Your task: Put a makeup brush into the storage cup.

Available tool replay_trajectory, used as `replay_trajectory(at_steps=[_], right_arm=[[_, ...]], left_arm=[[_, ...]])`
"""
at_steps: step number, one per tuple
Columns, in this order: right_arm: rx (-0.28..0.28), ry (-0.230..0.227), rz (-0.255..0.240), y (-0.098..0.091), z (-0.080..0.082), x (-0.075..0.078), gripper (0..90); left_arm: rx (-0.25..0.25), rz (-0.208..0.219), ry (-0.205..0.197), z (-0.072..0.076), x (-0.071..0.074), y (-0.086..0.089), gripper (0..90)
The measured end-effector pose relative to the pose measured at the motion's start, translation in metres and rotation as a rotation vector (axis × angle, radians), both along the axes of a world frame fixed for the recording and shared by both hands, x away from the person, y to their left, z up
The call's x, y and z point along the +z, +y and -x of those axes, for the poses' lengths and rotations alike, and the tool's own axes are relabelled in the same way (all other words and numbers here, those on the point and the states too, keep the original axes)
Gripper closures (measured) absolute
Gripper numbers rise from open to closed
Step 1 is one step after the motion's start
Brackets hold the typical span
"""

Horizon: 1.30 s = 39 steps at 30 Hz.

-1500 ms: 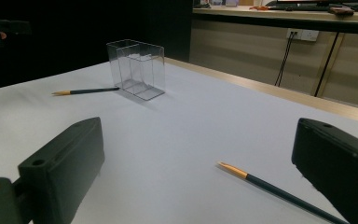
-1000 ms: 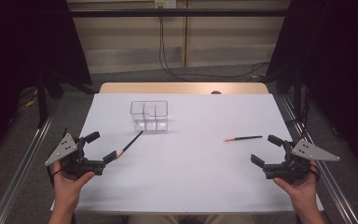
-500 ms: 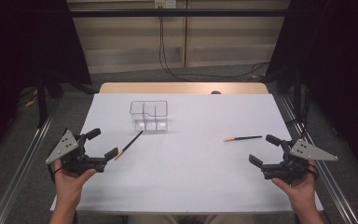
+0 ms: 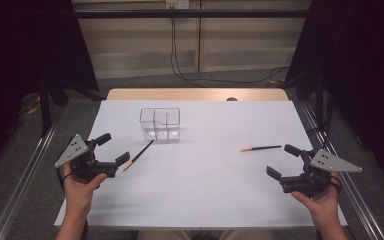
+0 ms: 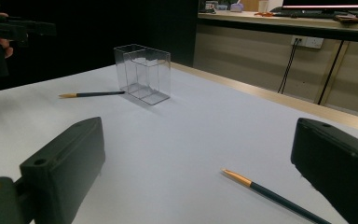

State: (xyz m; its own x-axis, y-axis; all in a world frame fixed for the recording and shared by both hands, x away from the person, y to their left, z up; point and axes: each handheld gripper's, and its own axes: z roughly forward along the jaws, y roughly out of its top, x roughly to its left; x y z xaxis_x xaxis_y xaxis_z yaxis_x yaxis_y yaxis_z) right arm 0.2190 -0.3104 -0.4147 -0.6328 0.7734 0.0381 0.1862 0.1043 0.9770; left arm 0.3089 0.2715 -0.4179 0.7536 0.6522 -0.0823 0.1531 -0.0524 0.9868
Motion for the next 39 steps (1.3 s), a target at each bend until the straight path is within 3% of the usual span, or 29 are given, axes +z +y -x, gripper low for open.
replay_trajectory(at_steps=[8, 9, 11, 24, 39], right_arm=[[0.002, -0.001, 0.008, 0.000, 0.000, 0.000, 2.2], [0.003, -0.001, 0.007, 0.000, 0.000, 0.000, 2.2], [0.004, -0.001, 0.009, 0.000, 0.001, 0.000, 2.2], [0.012, -0.003, 0.019, 0.001, 0.001, -0.001, 2.2], [0.019, -0.004, 0.022, 0.003, 0.002, 0.000, 2.3]], left_arm=[[0.003, 0.006, -0.013, -0.010, 0.004, -0.005, 1.2], [0.006, 0.027, -0.008, -0.011, 0.004, -0.008, 1.2], [0.002, 0.009, -0.018, -0.015, 0.005, -0.010, 1.2], [0.004, 0.034, -0.009, -0.033, 0.002, -0.029, 1.2], [0.026, 0.019, 0.007, -0.047, -0.003, -0.031, 1.2]])
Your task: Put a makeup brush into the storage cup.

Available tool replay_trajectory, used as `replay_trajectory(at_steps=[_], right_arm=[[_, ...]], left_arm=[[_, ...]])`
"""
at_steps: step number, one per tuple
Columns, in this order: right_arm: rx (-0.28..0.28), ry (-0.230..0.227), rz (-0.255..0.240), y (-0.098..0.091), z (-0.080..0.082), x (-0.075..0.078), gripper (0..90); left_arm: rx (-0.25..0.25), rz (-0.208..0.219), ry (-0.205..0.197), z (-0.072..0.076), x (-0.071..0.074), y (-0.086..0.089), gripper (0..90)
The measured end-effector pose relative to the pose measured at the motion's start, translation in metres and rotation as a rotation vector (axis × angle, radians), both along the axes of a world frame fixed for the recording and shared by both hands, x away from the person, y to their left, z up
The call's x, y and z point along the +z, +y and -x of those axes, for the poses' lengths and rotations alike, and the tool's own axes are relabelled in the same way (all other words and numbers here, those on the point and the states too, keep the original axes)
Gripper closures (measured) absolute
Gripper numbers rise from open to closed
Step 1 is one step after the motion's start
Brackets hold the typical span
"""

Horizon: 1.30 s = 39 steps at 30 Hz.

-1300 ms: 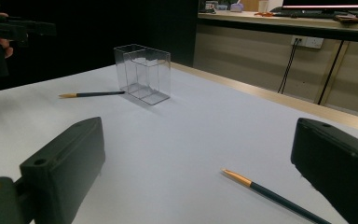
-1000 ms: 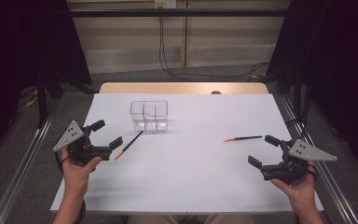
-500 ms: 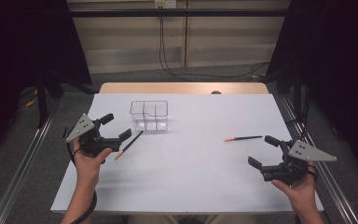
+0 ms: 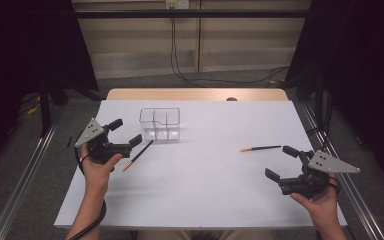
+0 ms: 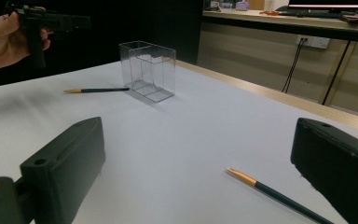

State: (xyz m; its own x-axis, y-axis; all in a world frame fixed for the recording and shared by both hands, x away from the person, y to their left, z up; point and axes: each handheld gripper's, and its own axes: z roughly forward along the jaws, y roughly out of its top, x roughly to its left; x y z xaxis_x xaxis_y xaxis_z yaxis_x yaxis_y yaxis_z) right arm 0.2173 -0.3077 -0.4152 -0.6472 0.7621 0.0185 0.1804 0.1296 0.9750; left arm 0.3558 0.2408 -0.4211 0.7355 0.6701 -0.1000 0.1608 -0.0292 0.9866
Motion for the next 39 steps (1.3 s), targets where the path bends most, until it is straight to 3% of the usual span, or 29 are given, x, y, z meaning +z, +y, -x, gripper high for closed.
replay_trajectory(at_steps=[10, 13, 19, 23, 26, 29, 30, 35, 37, 39], right_arm=[[0.008, -0.003, -0.003, 0.001, 0.000, 0.000, 2.3], [0.007, -0.004, 0.000, 0.001, 0.000, -0.001, 2.3], [0.006, -0.004, -0.003, 0.000, 0.000, -0.001, 2.3], [0.005, -0.002, -0.008, -0.001, 0.000, -0.001, 2.3], [0.006, -0.002, -0.010, -0.002, 0.000, -0.001, 2.3], [0.009, 0.000, -0.014, -0.002, 0.000, -0.002, 2.3], [0.005, 0.001, -0.011, -0.003, 0.000, -0.002, 2.3], [0.007, 0.006, -0.010, -0.002, -0.001, -0.002, 2.3], [0.008, 0.003, -0.012, -0.002, -0.001, -0.002, 2.3], [0.007, 0.008, -0.010, -0.002, -0.001, -0.002, 2.3]], left_arm=[[0.020, -0.008, 0.010, -0.009, -0.008, -0.004, 1.5], [0.039, 0.015, 0.019, -0.015, -0.013, -0.007, 1.5], [0.040, -0.004, 0.035, -0.023, -0.017, -0.014, 1.5], [0.037, -0.038, 0.064, -0.026, -0.020, -0.015, 1.5], [0.059, -0.101, 0.108, -0.027, -0.021, -0.012, 2.3], [0.054, -0.096, 0.132, -0.028, -0.022, -0.011, 2.6], [0.066, -0.130, 0.141, -0.028, -0.020, -0.011, 2.6], [0.082, -0.163, 0.169, -0.029, -0.015, -0.008, 3.1], [0.080, -0.169, 0.200, -0.030, -0.014, -0.007, 3.1], [0.088, -0.218, 0.227, -0.032, -0.011, -0.007, 3.1]])
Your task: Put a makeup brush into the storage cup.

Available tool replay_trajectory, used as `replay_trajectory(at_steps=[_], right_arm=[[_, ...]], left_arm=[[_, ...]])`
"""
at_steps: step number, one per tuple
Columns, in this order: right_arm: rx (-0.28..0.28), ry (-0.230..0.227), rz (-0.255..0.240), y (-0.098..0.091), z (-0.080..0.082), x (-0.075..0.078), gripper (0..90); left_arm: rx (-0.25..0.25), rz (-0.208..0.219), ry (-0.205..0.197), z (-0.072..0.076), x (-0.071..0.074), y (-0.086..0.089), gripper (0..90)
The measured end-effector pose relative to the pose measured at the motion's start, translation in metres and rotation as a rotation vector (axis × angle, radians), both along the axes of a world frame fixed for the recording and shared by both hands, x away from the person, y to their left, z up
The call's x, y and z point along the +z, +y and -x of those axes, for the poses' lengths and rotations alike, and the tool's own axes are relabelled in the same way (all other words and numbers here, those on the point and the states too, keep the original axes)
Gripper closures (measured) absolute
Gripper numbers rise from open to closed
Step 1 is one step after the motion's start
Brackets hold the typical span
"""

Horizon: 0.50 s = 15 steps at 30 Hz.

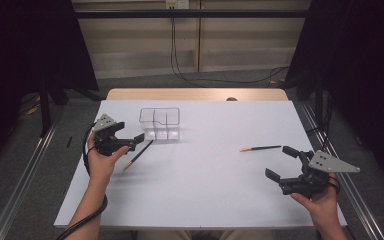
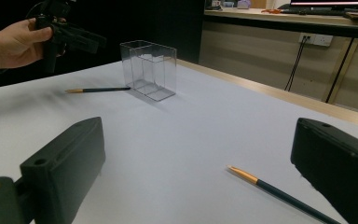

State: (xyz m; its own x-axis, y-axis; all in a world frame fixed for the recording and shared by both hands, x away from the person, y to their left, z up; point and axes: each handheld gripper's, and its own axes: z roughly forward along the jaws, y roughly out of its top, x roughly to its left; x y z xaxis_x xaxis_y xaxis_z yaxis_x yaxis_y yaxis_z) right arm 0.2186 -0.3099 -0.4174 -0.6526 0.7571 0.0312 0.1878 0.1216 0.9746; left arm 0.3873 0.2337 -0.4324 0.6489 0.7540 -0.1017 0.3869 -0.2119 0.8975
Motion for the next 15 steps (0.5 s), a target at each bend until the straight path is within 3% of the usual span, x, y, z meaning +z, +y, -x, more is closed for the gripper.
replay_trajectory(at_steps=[2, 11, 15], right_arm=[[0.001, -0.001, 0.001, -0.0001, 0.0000, 0.0001, 2.3], [-0.003, 0.000, -0.001, -0.0017, 0.0002, 0.0000, 2.3], [-0.002, 0.000, -0.002, -0.0015, 0.0003, 0.0000, 2.3]], left_arm=[[0.002, -0.005, 0.008, -0.0002, 0.0004, 0.0000, 3.1], [-0.034, -0.089, 0.131, -0.0066, 0.0050, -0.0020, 3.1], [-0.035, -0.121, 0.156, -0.0077, 0.0067, -0.0031, 3.2]])
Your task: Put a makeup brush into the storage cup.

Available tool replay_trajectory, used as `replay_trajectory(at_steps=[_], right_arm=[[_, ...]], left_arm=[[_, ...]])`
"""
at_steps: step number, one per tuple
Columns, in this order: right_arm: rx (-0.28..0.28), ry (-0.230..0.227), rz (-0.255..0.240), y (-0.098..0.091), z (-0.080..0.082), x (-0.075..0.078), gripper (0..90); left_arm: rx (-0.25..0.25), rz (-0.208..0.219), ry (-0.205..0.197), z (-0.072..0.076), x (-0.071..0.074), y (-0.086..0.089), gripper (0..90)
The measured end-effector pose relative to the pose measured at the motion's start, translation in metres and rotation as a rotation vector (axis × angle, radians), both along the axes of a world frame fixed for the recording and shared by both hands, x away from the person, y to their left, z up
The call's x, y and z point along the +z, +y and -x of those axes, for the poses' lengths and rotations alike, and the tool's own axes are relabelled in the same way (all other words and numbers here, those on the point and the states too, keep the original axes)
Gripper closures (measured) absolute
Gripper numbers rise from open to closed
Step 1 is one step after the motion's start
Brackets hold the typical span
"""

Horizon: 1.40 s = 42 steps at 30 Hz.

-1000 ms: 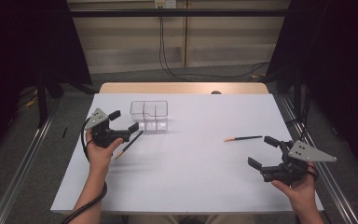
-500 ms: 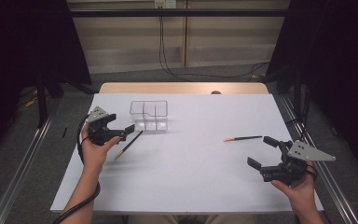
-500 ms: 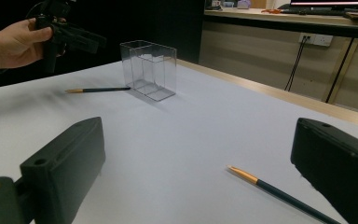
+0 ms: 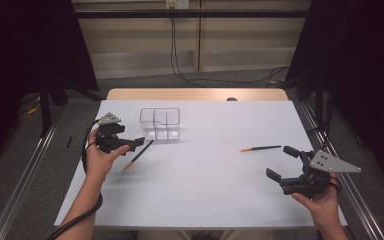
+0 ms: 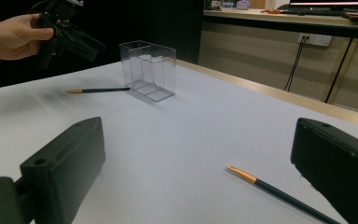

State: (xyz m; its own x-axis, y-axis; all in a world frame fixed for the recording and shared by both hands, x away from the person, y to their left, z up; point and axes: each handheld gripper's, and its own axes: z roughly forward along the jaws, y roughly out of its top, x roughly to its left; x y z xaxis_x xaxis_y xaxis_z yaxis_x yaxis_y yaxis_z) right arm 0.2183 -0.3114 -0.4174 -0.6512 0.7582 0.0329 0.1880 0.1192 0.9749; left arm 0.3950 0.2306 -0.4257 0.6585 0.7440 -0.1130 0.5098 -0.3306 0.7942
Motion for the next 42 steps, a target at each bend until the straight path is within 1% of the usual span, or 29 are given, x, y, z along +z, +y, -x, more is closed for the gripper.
replay_trajectory(at_steps=[1, 2, 5, 6, 10, 13, 14, 16, 17, 18, 19, 20, 21, 22, 24, 25, 26, 27, 28, 31, 32, 34, 35, 36, 38, 39, 40, 41, 42], right_arm=[[0.003, 0.002, -0.001, 0.000, 0.000, 0.000, 2.2], [0.003, 0.002, -0.001, 0.000, 0.000, 0.000, 2.2], [0.002, 0.004, 0.002, 0.000, 0.000, -0.001, 2.3], [0.001, 0.006, 0.000, 0.000, 0.000, 0.000, 2.2], [0.003, 0.003, 0.003, 0.000, 0.000, 0.000, 2.3], [0.003, 0.004, 0.001, 0.000, 0.000, 0.000, 2.2], [0.004, 0.003, 0.002, 0.000, 0.000, 0.000, 2.3], [0.008, 0.008, 0.005, 0.001, 0.000, 0.000, 2.3], [0.010, 0.008, 0.004, 0.001, 0.000, 0.000, 2.3], [0.009, 0.010, 0.005, 0.001, 0.000, 0.000, 2.3], [0.009, 0.010, 0.005, 0.001, 0.000, 0.000, 2.3], [0.004, 0.011, 0.009, 0.001, 0.000, 0.000, 2.3], [0.004, 0.010, 0.010, 0.001, 0.000, 0.000, 2.3], [0.004, 0.010, 0.010, 0.001, 0.000, 0.000, 2.3], [0.001, 0.009, 0.010, 0.001, 0.000, 0.000, 2.3], [0.001, 0.009, 0.010, 0.001, 0.000, 0.000, 2.3], [0.001, 0.011, 0.009, 0.001, 0.000, 0.000, 2.3], [0.001, 0.009, 0.010, 0.001, 0.000, 0.000, 2.3], [0.003, 0.008, 0.007, 0.001, 0.000, 0.000, 2.3], [0.006, 0.005, 0.009, 0.001, 0.000, 0.000, 2.3], [0.006, 0.005, 0.009, 0.001, 0.000, 0.000, 2.3], [0.005, 0.004, 0.009, 0.001, 0.000, 0.000, 2.3], [0.006, 0.003, 0.008, 0.001, 0.000, 0.000, 2.3], [0.006, 0.003, 0.008, 0.001, 0.000, 0.000, 2.3], [0.005, 0.004, 0.008, 0.001, 0.000, 0.000, 2.2], [0.005, 0.004, 0.008, 0.001, 0.000, 0.000, 2.2], [0.005, 0.001, 0.009, 0.001, 0.000, 0.000, 2.3], [0.005, 0.000, 0.008, 0.001, 0.000, 0.000, 2.3], [0.005, 0.000, 0.008, 0.001, 0.000, 0.000, 2.3]], left_arm=[[-0.004, -0.013, 0.012, 0.000, 0.001, 0.000, 3.5], [-0.004, -0.013, 0.012, 0.000, 0.001, 0.000, 3.8], [-0.008, -0.038, 0.048, -0.002, 0.003, 0.000, 3.8], [-0.017, -0.052, 0.066, -0.002, 0.004, 0.000, 3.8], [-0.037, -0.103, 0.078, -0.003, 0.005, -0.001, 4.4], [-0.043, -0.118, 0.092, -0.003, 0.005, -0.002, 4.4], [-0.052, -0.135, 0.109, -0.003, 0.005, -0.002, 4.4], [-0.051, -0.148, 0.125, -0.004, 0.005, -0.003, 4.5], [-0.059, -0.162, 0.140, -0.005, 0.005, -0.004, 4.5], [-0.067, -0.183, 0.148, -0.005, 0.005, -0.004, 4.5], [-0.067, -0.183, 0.148, -0.005, 0.005, -0.004, 4.5], [-0.085, -0.200, 0.176, -0.007, 0.005, -0.006, 4.6], [-0.088, -0.205, 0.187, -0.007, 0.005, -0.007, 4.5], [-0.088, -0.205, 0.187, -0.007, 0.005, -0.007, 4.6], [-0.099, -0.237, 0.213, -0.009, 0.006, -0.009, 4.6], [-0.116, -0.250, 0.236, -0.010, 0.006, -0.010, 4.6], [-0.119, -0.270, 0.269, -0.011, 0.005, -0.013, 4.6], [-0.119, -0.270, 0.269, -0.011, 0.005, -0.013, 4.5], [-0.126, -0.304, 0.300, -0.012, 0.003, -0.016, 4.5], [-0.140, -0.336, 0.348, -0.013, 0.000, -0.018, 4.5], [-0.140, -0.336, 0.348, -0.013, 0.000, -0.018, 4.5], [-0.140, -0.374, 0.373, -0.014, -0.003, -0.019, 4.5], [-0.140, -0.374, 0.373, -0.014, -0.003, -0.019, 4.5], [-0.140, -0.377, 0.405, -0.015, -0.005, -0.019, 4.3], [-0.144, -0.400, 0.433, -0.015, -0.007, -0.019, 3.5], [-0.144, -0.400, 0.433, -0.015, -0.007, -0.019, 3.2], [-0.152, -0.423, 0.448, -0.016, -0.009, -0.019, 2.6], [-0.155, -0.435, 0.454, -0.016, -0.009, -0.019, 2.2], [-0.145, -0.431, 0.463, -0.016, -0.009, -0.019, 2.0]])
